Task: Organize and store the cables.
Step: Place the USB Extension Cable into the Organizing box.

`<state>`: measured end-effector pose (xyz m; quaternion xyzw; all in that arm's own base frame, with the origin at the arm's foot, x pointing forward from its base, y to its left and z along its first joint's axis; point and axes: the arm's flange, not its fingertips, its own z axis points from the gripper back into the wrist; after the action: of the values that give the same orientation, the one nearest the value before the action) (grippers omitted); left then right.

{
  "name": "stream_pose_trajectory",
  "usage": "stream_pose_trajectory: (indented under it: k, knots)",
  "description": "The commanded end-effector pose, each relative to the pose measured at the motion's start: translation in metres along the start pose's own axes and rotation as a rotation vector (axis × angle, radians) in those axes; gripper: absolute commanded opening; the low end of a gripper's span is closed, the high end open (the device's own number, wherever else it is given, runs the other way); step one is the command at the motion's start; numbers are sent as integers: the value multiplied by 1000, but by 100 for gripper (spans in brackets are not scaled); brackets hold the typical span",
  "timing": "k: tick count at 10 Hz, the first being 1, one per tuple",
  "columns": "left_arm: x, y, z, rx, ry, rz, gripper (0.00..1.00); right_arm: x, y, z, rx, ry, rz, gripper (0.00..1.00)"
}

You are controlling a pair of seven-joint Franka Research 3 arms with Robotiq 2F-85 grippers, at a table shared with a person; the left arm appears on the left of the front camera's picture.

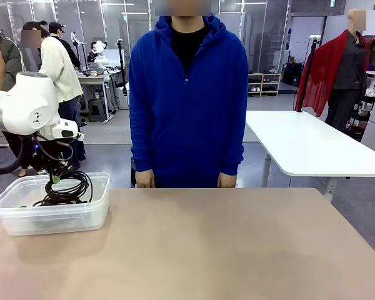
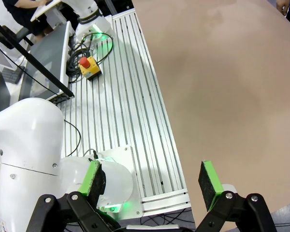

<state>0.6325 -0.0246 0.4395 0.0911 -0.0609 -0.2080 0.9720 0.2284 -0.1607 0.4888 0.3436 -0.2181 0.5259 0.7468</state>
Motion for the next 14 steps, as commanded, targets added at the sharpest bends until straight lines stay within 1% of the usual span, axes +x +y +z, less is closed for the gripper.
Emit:
stream_pose_trajectory:
  k: [1, 3, 6, 8, 9, 10, 11, 12, 13, 14]
  knots:
    - [-9, 5, -9, 0, 46, 22, 11, 2, 0, 2, -1, -9, 4, 100]
    - [-22, 0, -32, -34, 91, 11, 11, 2, 0, 2, -1, -9, 4, 100]
    - [-27, -9, -55, -81, 156, 20, 11, 2, 0, 2, -1, -9, 4, 100]
    - [-26, -12, -59, -91, 171, 24, 11, 2, 0, 2, -1, -9, 4, 100]
    - [-28, -12, -57, -95, 154, 22, 11, 2, 0, 2, -1, -9, 4, 100]
    - [-29, -11, -53, -95, 138, 29, 44, 2, 0, 2, -1, -9, 4, 100]
    - [-31, -11, -50, -98, 132, 30, 48, 2, 0, 2, -1, -9, 4, 100]
    - [-32, -12, -48, -112, 141, 27, 80, 2, 0, 2, -1, -9, 4, 100]
    - [-35, -12, -47, -121, 144, 27, 84, 2, 0, 2, -1, -9, 4, 100]
    - [-36, -11, -45, -129, 147, 26, 100, 2, 0, 2, -1, -9, 4, 100]
